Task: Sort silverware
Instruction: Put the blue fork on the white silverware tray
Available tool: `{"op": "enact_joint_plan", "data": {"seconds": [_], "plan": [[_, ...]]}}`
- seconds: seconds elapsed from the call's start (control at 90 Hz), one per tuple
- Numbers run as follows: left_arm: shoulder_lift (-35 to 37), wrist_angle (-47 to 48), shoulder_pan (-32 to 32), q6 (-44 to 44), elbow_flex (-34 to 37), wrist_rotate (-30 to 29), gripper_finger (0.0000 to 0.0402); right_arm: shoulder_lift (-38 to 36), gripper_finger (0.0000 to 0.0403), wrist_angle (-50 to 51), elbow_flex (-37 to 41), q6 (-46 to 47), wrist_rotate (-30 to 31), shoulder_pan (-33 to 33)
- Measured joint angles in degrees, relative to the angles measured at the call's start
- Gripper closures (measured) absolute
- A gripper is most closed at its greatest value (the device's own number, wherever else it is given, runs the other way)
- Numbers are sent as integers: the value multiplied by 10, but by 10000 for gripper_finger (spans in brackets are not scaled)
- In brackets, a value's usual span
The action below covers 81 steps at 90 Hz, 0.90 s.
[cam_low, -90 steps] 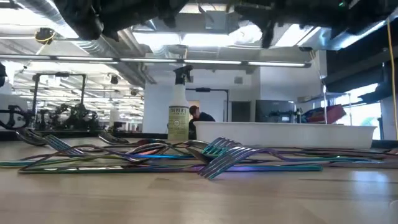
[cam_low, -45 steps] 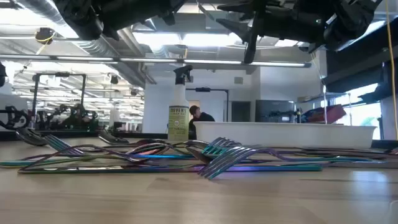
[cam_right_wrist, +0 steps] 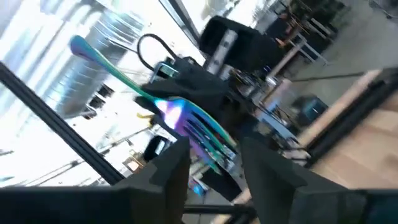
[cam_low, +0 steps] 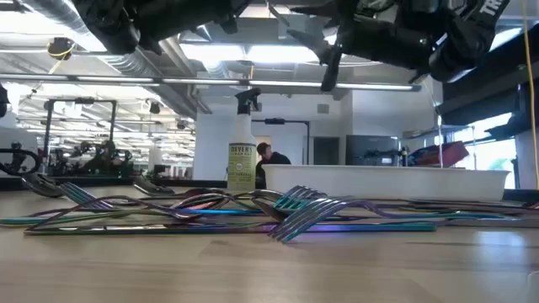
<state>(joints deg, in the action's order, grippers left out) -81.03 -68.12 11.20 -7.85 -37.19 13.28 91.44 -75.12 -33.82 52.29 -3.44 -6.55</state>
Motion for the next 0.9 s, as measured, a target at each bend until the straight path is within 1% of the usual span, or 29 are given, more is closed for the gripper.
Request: {"op": "enact_joint_plan", "data": {"seconds": [0.178, 0.322, 0.5, 0.7, 0.9], "plan": [[0, 2, 0, 1, 0, 0, 401, 3, 247, -1, 0, 0, 3, 0], [0, 2, 0, 1, 0, 1, 401, 3, 247, 1, -2, 12, 8, 0], [0, 2, 0, -1, 0, 1, 401, 10, 248, 8, -30, 15, 1, 2], [0, 0, 1, -1, -1, 2, 401, 15, 249, 46, -66, 15, -29, 1], [0, 2, 1, 0, -1, 3, 401, 15, 249, 63, -73, 31, -55, 1]]}}
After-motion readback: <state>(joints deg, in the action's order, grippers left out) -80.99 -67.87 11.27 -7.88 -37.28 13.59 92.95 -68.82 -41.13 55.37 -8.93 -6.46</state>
